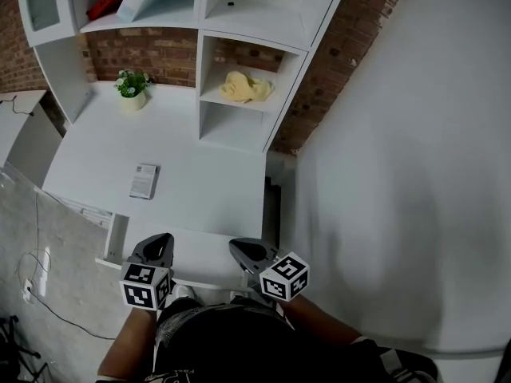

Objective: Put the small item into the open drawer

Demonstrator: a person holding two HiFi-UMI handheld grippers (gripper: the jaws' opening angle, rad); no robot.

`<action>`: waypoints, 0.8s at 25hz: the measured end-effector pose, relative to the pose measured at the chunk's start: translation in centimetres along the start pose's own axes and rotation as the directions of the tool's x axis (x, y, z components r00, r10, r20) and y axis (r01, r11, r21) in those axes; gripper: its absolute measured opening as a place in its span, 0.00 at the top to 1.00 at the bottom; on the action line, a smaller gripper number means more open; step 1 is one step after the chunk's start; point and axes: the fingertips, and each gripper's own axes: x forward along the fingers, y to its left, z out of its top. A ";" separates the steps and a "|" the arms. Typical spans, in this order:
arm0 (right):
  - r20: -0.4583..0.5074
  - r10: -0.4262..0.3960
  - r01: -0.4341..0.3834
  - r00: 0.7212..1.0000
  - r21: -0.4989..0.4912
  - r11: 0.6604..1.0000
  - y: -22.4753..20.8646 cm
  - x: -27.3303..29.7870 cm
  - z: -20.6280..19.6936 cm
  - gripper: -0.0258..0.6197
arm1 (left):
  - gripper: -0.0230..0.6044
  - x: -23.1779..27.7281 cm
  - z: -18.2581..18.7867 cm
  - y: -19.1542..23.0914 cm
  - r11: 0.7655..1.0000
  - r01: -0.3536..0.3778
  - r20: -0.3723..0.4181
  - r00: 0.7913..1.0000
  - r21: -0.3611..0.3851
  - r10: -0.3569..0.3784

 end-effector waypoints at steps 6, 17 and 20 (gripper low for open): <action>0.005 -0.039 0.039 0.999 -0.001 0.999 0.4 3.0 0.9 0.95 | 0.92 1.0 0.4 5.2 1.000 -0.023 -0.006 1.000 -0.003 0.023; -0.030 -0.015 0.013 0.999 -0.065 0.998 1.5 6.8 2.8 0.95 | 0.65 5.4 0.7 13.7 0.994 -0.103 -0.066 0.993 -0.024 0.102; -0.034 0.002 -0.004 0.999 -0.071 0.997 1.4 8.0 3.5 0.95 | 0.63 7.3 0.5 15.0 0.994 -0.111 -0.106 0.989 -0.022 0.108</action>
